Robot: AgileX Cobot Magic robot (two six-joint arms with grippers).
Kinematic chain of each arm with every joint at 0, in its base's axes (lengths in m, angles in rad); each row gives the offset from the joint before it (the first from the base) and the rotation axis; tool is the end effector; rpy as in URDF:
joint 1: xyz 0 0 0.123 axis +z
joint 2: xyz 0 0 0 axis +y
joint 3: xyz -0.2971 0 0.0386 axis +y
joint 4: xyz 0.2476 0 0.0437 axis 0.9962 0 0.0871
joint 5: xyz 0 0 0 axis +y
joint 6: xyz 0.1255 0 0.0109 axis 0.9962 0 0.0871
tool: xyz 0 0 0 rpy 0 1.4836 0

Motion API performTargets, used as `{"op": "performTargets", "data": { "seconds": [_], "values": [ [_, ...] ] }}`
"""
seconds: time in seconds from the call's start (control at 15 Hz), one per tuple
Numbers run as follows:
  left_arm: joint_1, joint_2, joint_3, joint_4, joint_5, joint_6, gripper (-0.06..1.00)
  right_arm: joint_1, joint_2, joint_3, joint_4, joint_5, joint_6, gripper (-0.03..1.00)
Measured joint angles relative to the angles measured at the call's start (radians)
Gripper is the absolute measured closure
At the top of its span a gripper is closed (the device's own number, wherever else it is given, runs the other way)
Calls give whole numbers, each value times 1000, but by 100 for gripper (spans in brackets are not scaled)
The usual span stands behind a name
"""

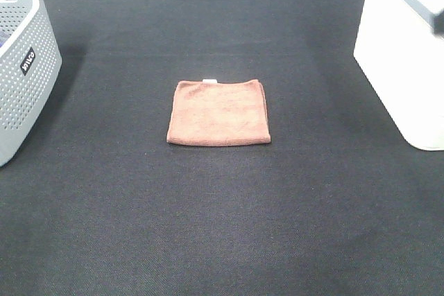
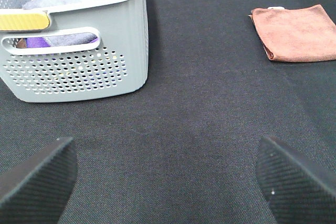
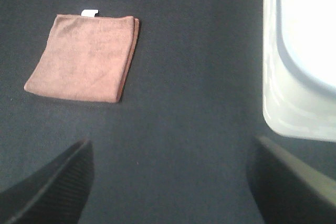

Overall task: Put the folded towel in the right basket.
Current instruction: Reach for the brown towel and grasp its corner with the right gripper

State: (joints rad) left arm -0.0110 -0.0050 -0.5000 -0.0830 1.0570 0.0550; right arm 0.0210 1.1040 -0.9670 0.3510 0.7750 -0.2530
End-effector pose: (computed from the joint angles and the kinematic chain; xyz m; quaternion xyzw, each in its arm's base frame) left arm 0.0105 -0.0092 0.2619 0.0297 0.8497 -0.0299 0.5256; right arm 0.2370 0.0353 0.3280 -0.0543 0.9181 0.1166 0.3748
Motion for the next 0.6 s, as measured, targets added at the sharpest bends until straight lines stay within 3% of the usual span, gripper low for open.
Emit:
{"op": "performTargets", "data": {
  "seconds": [0.13,0.33,0.6],
  "values": [
    [0,0,0,0,0,0,7,-1,160,-145,12,66,-2,21],
    [0,0,0,0,0,0,7,-1,411,-368,101,252,-2,21],
    [0,0,0,0,0,0,7,2,607,-488,212,295,-10,21]
  ]
}}
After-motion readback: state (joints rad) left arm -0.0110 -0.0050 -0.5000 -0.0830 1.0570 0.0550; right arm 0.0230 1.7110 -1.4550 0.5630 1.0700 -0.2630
